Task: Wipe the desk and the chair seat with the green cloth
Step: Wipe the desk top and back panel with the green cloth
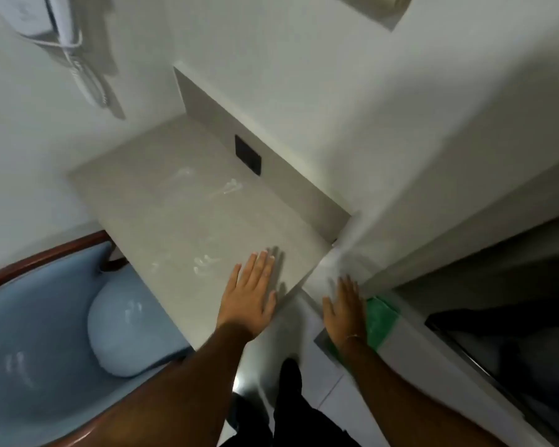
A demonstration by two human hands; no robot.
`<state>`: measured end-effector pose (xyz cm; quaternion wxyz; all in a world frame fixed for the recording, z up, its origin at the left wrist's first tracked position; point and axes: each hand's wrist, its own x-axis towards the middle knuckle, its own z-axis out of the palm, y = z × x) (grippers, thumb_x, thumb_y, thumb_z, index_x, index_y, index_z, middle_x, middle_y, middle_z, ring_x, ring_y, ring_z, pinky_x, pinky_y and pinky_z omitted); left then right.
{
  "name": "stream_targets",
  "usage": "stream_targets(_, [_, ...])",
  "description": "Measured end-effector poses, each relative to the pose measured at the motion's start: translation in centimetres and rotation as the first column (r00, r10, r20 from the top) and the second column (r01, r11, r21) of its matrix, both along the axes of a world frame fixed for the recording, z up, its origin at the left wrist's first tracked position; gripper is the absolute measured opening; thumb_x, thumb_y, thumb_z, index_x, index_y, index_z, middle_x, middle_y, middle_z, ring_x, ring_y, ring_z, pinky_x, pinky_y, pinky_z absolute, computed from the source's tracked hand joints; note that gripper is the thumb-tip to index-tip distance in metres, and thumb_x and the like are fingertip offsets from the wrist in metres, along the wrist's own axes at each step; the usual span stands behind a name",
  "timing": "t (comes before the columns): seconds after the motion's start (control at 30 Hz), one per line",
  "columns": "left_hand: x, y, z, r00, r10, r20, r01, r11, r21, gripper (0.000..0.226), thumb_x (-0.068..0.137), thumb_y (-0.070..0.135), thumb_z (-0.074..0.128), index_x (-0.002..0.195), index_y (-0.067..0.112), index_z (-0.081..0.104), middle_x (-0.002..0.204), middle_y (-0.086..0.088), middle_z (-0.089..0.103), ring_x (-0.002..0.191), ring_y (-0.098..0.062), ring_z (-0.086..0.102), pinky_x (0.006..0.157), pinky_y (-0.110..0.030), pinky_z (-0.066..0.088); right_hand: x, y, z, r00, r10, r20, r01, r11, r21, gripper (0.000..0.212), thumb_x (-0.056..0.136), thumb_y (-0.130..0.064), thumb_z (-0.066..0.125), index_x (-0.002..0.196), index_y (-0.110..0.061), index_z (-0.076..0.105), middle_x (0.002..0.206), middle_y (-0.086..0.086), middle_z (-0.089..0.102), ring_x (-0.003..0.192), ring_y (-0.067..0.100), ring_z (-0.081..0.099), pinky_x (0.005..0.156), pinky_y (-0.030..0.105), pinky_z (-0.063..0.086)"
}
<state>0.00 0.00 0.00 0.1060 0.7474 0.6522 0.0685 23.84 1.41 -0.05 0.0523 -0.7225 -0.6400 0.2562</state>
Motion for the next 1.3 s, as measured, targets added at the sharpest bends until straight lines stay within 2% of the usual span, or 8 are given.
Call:
stream_targets(0.1, [0.2,-1.5,-1.6,1.000,-0.005,-0.022,0.003,0.996,-0.094,0.075,0.108,0.050,0.026,0.171,0.019,0.001,0.180,-0.001,-0.004,0.167,-0.023,-0.003,0.133,-0.046,-0.003,2.0,-1.4,-1.7,0.979,-0.203,-0.003,0.202,0.977,-0.069,0.066,0.108,-0.033,0.046,0.164,-0.011,0.019,0.175,0.006,0.012,0.162,0.025,0.009,0.131,0.045,0.012])
stream_targets(0.5, [-1.8,-4.4,-3.4,0.991,0.093,-0.100,-0.113,0.969,-0.218,0.074,0.108,0.050,0.022,0.171,0.020,-0.003,0.180,0.000,-0.006,0.167,-0.020,-0.011,0.134,-0.045,-0.004,4.7,-4.0,-5.8,0.971,-0.230,0.065,0.231,0.973,-0.010,0.076,0.102,-0.043,0.057,0.163,-0.012,0.024,0.171,0.011,0.023,0.160,0.032,0.019,0.131,0.051,0.015])
stream_targets(0.67, [-1.3,-5.4,-3.7,0.981,0.154,-0.117,-0.180,0.947,-0.268,0.075,0.108,0.050,0.020,0.170,0.022,-0.010,0.179,0.001,-0.016,0.165,-0.018,-0.021,0.135,-0.045,-0.009,4.9,-4.3,-7.1,0.912,-0.397,0.104,0.408,0.902,-0.139,0.113,0.083,-0.078,0.030,0.165,-0.005,0.000,0.174,0.018,0.002,0.160,0.037,0.012,0.129,0.052,0.016])
stream_targets(0.77, [-1.1,-6.1,-4.1,0.974,0.195,-0.118,-0.221,0.934,-0.279,0.075,0.108,0.049,0.019,0.170,0.022,-0.013,0.178,0.002,-0.022,0.163,-0.017,-0.026,0.134,-0.045,-0.011,4.9,-4.1,-8.4,0.924,-0.373,0.089,0.382,0.911,-0.156,0.116,0.084,-0.079,0.038,0.165,-0.007,-0.003,0.174,0.018,-0.003,0.161,0.036,0.003,0.131,0.053,0.009])
stream_targets(0.83, [-0.9,-6.5,-4.4,0.966,0.232,-0.112,-0.255,0.924,-0.284,0.074,0.108,0.049,0.018,0.169,0.023,-0.016,0.177,0.002,-0.024,0.163,-0.017,-0.027,0.135,-0.045,-0.011,4.9,-4.1,-9.2,0.921,-0.369,0.120,0.384,0.914,-0.131,0.115,0.089,-0.074,0.049,0.163,0.001,0.003,0.172,0.025,0.001,0.160,0.041,0.007,0.129,0.056,0.015])
stream_targets(0.9, [-0.8,-6.9,-4.6,0.954,0.277,-0.110,-0.298,0.909,-0.292,0.074,0.107,0.049,0.015,0.167,0.024,-0.020,0.177,0.002,-0.026,0.163,-0.018,-0.028,0.135,-0.046,-0.009,5.1,-4.4,-9.7,0.930,-0.348,0.120,0.359,0.930,-0.081,0.100,0.095,-0.062,0.042,0.161,0.008,0.013,0.169,0.031,0.010,0.158,0.046,0.015,0.125,0.059,0.021])
stream_targets(1.07, [-1.4,-7.9,-5.0,0.921,0.368,-0.128,-0.390,0.874,-0.291,0.074,0.107,0.051,0.013,0.162,0.026,-0.031,0.176,0.001,-0.028,0.162,-0.019,-0.029,0.135,-0.047,-0.010,5.5,-4.5,-10.6,0.956,-0.293,0.023,0.293,0.956,0.014,0.066,0.098,-0.012,0.050,0.150,0.022,0.028,0.158,0.045,0.026,0.147,0.061,0.028,0.121,0.067,0.026])
stream_targets(1.3, [-2.2,-9.1,-5.5,0.872,0.471,-0.133,-0.489,0.826,-0.280,0.074,0.108,0.050,0.018,0.169,0.022,-0.012,0.178,-0.002,-0.019,0.165,-0.023,-0.020,0.136,-0.048,-0.006,5.1,-5.0,-10.0,0.925,-0.307,-0.222,0.293,0.951,-0.097,0.064,0.094,0.022,0.044,0.155,0.014,0.024,0.166,0.035,0.017,0.155,0.051,0.020,0.129,0.055,0.017])
